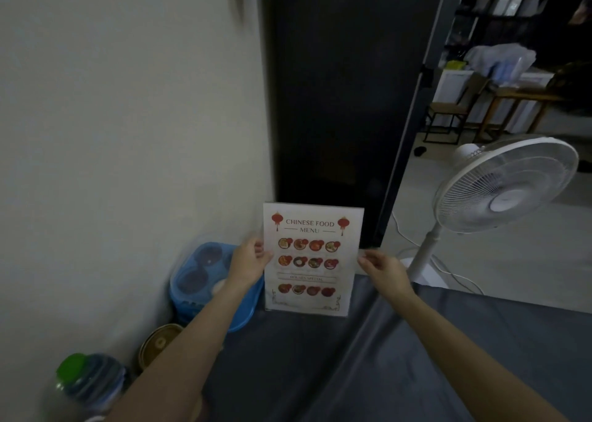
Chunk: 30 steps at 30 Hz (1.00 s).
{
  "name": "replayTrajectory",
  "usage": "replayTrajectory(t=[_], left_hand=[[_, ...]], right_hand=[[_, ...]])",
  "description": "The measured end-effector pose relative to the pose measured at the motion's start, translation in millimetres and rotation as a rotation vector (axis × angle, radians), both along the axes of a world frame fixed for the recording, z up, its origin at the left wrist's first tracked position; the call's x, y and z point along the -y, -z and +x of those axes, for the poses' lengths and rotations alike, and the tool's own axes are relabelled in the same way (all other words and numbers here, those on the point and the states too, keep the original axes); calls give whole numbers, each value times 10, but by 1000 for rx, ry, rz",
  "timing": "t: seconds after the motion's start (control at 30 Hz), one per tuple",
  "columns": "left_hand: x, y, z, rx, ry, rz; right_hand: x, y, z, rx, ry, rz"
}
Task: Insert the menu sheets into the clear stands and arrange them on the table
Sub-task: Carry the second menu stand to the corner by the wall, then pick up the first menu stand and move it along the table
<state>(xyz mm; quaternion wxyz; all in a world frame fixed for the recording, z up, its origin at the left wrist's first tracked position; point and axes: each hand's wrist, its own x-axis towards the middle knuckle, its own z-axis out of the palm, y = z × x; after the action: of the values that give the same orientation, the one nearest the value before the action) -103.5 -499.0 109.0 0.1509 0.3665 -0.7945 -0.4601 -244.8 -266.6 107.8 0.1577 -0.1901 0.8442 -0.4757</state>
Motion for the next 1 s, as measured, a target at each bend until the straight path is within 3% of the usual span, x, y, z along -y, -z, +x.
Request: replayTrajectory(t=[0.23,0.43,0.7,0.83,1.0], left_hand=[[-493,4,247,68,63,-32],[-1261,79,500,144,261,-151],[-2431,292,700,500,592,-447],[-2950,472,747,672,683,-565],[-3551,521,822,754,720,-587]], right_hand=[[-471,13,329,7,-47,60],[-982,185,704,-154,-239,338],[-1774,370,1125,-213,-422,667],[-2215,415,1274,-211,-446,724],[-2709,478,1377,-174,-509,766]])
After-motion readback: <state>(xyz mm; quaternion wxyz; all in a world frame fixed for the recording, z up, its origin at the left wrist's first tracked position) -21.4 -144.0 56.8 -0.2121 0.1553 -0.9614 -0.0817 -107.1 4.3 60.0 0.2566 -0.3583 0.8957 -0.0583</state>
